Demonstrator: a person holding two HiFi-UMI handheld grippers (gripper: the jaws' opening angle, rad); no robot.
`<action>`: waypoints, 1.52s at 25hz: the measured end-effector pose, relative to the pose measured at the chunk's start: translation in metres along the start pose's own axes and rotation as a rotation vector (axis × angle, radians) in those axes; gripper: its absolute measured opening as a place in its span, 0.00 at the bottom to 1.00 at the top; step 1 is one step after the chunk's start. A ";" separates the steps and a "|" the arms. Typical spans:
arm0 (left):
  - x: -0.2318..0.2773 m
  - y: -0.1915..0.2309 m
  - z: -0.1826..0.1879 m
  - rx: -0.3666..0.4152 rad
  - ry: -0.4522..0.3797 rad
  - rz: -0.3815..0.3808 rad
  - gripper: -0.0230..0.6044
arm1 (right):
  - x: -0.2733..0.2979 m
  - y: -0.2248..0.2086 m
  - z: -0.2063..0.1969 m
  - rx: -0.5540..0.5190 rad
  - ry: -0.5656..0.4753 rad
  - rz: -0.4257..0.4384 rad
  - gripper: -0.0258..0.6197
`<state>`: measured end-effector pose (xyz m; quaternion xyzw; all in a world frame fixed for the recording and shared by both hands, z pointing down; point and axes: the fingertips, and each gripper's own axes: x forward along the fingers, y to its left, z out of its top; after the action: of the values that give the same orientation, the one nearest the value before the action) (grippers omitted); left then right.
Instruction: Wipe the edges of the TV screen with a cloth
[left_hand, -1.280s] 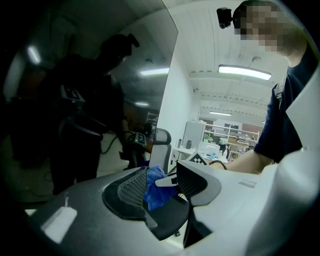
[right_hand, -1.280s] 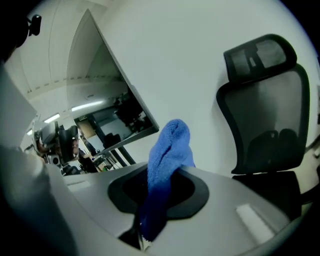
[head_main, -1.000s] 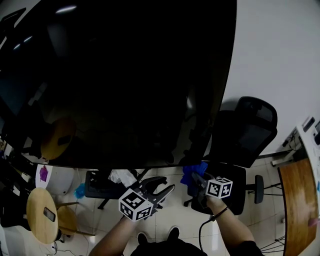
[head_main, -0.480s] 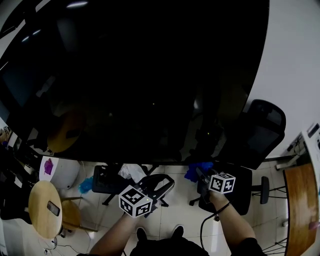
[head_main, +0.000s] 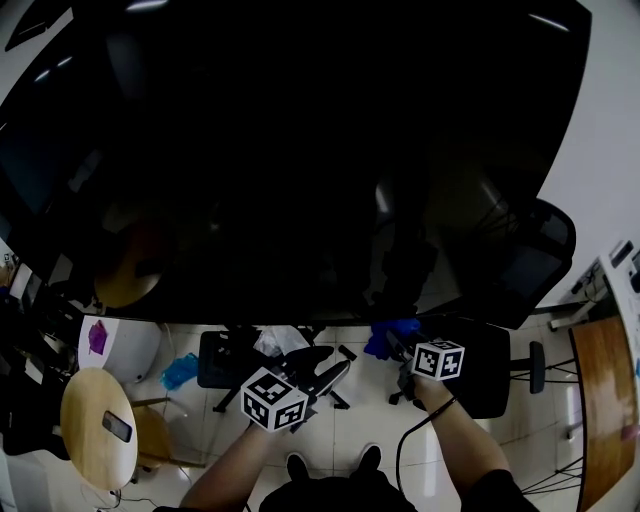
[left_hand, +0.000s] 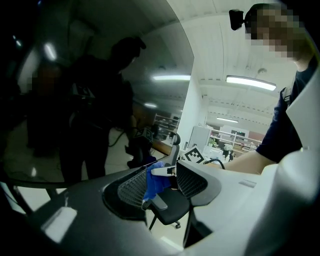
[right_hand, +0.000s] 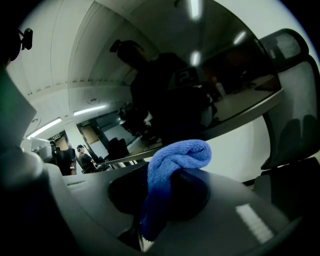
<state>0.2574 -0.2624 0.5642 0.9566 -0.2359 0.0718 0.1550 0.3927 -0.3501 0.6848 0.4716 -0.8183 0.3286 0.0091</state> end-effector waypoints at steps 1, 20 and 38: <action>-0.009 0.004 -0.001 0.000 0.001 -0.002 0.31 | 0.005 0.006 -0.002 0.001 -0.001 -0.007 0.15; -0.168 0.099 -0.041 -0.072 -0.002 0.131 0.31 | 0.102 0.120 -0.043 0.004 -0.027 -0.001 0.15; -0.253 0.154 -0.044 -0.040 0.022 0.037 0.31 | 0.172 0.210 -0.074 -0.013 -0.045 -0.016 0.15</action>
<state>-0.0407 -0.2690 0.5926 0.9479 -0.2535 0.0804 0.1753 0.1124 -0.3698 0.6880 0.4852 -0.8166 0.3125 -0.0034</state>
